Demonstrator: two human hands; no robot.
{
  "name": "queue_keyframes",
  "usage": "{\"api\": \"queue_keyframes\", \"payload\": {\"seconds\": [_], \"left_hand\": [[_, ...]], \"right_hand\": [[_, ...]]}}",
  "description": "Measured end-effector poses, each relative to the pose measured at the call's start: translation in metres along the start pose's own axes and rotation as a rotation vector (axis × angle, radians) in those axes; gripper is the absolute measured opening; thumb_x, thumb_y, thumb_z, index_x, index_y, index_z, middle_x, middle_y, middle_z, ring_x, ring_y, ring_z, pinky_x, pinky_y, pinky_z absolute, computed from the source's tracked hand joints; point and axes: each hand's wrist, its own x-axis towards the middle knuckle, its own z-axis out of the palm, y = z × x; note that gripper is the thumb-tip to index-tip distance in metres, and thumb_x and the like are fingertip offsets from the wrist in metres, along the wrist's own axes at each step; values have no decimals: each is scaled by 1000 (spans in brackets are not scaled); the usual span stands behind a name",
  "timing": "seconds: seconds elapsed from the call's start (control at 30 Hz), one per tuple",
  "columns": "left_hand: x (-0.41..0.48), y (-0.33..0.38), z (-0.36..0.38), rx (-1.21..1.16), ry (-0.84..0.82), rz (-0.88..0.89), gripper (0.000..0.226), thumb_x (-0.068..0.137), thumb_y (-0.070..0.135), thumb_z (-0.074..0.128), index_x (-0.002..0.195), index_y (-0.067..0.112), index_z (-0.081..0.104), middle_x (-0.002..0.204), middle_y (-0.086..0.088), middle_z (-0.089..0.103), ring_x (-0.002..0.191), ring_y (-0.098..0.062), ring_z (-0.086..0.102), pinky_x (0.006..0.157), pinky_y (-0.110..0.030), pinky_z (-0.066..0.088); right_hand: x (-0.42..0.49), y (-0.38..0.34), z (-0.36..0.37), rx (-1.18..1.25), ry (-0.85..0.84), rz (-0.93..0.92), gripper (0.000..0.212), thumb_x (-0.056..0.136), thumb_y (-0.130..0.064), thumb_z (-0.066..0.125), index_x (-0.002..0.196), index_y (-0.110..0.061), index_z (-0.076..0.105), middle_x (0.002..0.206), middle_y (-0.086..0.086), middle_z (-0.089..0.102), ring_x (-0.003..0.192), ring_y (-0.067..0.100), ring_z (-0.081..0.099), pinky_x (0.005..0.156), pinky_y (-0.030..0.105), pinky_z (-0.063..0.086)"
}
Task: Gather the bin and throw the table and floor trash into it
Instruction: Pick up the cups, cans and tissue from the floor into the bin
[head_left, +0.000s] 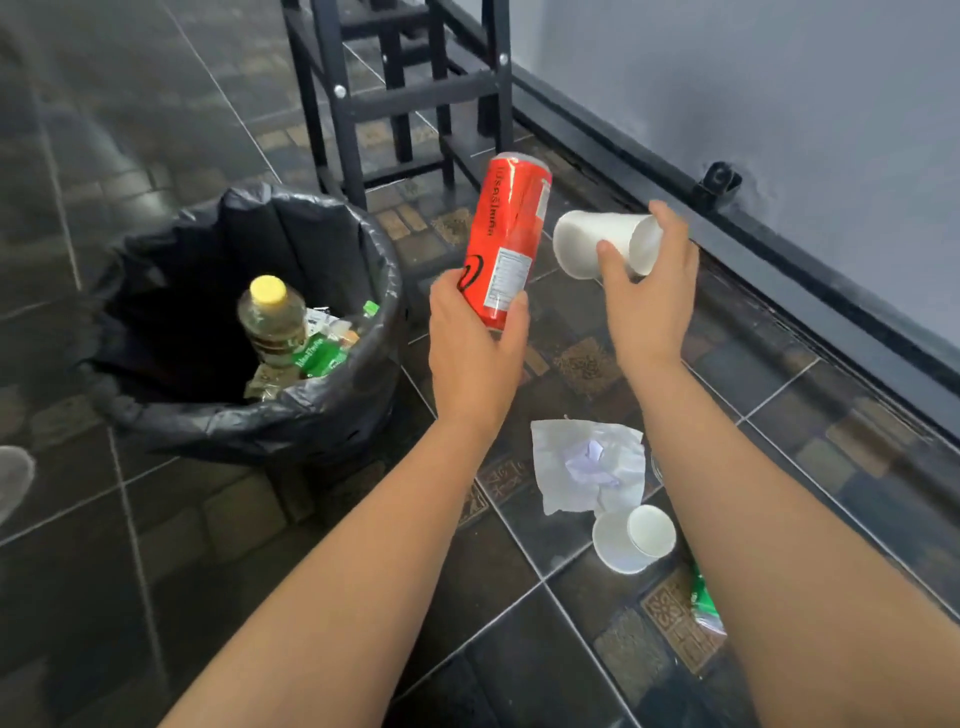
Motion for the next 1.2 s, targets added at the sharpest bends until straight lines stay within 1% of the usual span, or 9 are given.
{"api": "queue_keyframes", "payload": {"seconds": [0.07,0.13,0.3,0.47,0.63,0.77,0.87,0.97,1.2], "left_hand": [[10,13,-14,-24,47,46,59,93,44,62,140,21,35,133,2,53,112,-12,59,93,-34,55],[19,22,-32,6,106,102,63,96,43,58,148,23,29,142,2,47,122,-9,52,99,-34,53],[42,19,-88,189,296,184,65,97,44,54,152,18,31,141,-5,46,121,-15,53,97,-38,52],[52,-11,-145,434,401,17,65,96,45,54,152,18,35,140,-9,50,120,-26,57,101,-44,47],[48,-41,-184,711,315,-188,64,98,45,52,152,16,33,137,-16,50,116,-36,56,99,-46,41],[43,-53,-193,849,209,-257,62,99,43,50,152,14,33,138,-19,50,119,-40,54,104,-48,39],[43,-54,-189,910,143,-246,60,103,45,39,153,14,35,152,-17,45,138,-35,43,120,-50,22],[42,-53,-186,911,109,-251,57,106,45,28,155,16,35,161,-12,36,150,-28,28,125,-49,7],[33,-33,-159,863,78,-2,55,108,38,25,153,10,39,160,-12,38,151,-27,27,125,-46,12]], "right_hand": [[0,-22,9,101,34,-35,54,89,-33,63,138,-25,43,137,-1,46,112,3,43,76,-5,30],[-3,-45,20,190,38,-49,52,88,-32,64,135,-21,44,134,-2,47,113,4,44,77,-7,30],[-21,-96,57,326,-55,-114,51,85,-33,66,129,-18,46,130,-3,49,114,9,48,79,-1,37],[-50,-122,102,253,-293,-170,53,83,-33,69,128,-23,43,132,-2,47,113,10,47,79,14,43],[-77,-112,133,-19,-508,-272,53,84,-34,68,127,-25,39,130,2,46,106,18,51,82,33,45],[-84,-97,141,-207,-552,-384,53,85,-35,69,129,-24,41,133,4,49,115,27,53,100,42,38],[-83,-95,142,-240,-592,-429,56,87,-43,66,134,-24,43,139,0,49,125,25,48,107,43,31],[-83,-93,138,-271,-669,-461,57,91,-49,57,140,-26,41,148,-3,44,139,20,35,115,45,19],[-66,-74,107,-292,-624,-497,52,97,-45,48,144,-23,41,150,-3,43,145,19,27,118,45,18]]}}
